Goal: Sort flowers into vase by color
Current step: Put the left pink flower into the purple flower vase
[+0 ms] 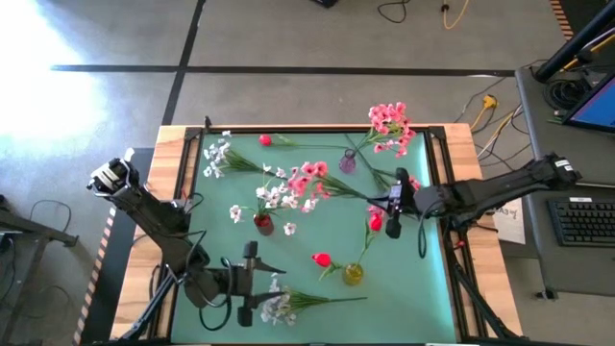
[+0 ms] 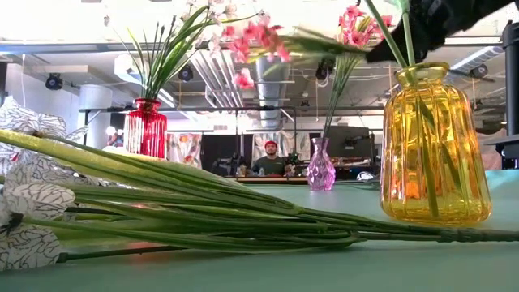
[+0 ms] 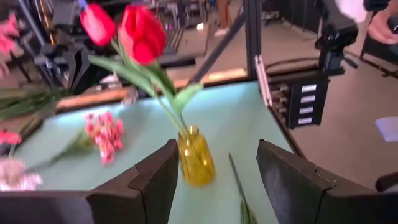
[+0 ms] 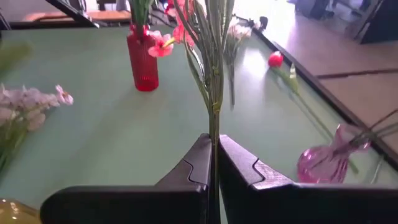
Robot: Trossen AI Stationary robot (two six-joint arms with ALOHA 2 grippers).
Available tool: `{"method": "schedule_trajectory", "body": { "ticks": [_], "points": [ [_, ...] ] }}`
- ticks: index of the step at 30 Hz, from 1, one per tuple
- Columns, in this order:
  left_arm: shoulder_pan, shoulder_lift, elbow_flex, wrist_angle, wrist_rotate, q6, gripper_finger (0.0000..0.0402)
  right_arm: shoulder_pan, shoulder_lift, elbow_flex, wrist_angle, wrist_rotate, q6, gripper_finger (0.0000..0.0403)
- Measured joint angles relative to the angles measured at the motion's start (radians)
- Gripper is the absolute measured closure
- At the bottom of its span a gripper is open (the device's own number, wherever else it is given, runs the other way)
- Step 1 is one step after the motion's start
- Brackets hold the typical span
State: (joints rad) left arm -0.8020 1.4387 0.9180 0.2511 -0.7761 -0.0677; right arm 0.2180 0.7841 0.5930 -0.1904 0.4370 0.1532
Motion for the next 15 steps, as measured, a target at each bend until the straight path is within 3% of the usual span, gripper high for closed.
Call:
{"method": "schedule_trajectory", "body": {
  "ticks": [5,15],
  "points": [
    [0.001,0.000,0.000,0.078,0.000,0.083,0.0198,0.000,-0.003,0.068,-0.028,-0.019,-0.054,0.0390],
    [0.001,0.000,0.000,0.132,0.000,0.086,0.0198,0.000,-0.003,0.211,-0.089,-0.019,-0.085,0.0390]
  ]
}}
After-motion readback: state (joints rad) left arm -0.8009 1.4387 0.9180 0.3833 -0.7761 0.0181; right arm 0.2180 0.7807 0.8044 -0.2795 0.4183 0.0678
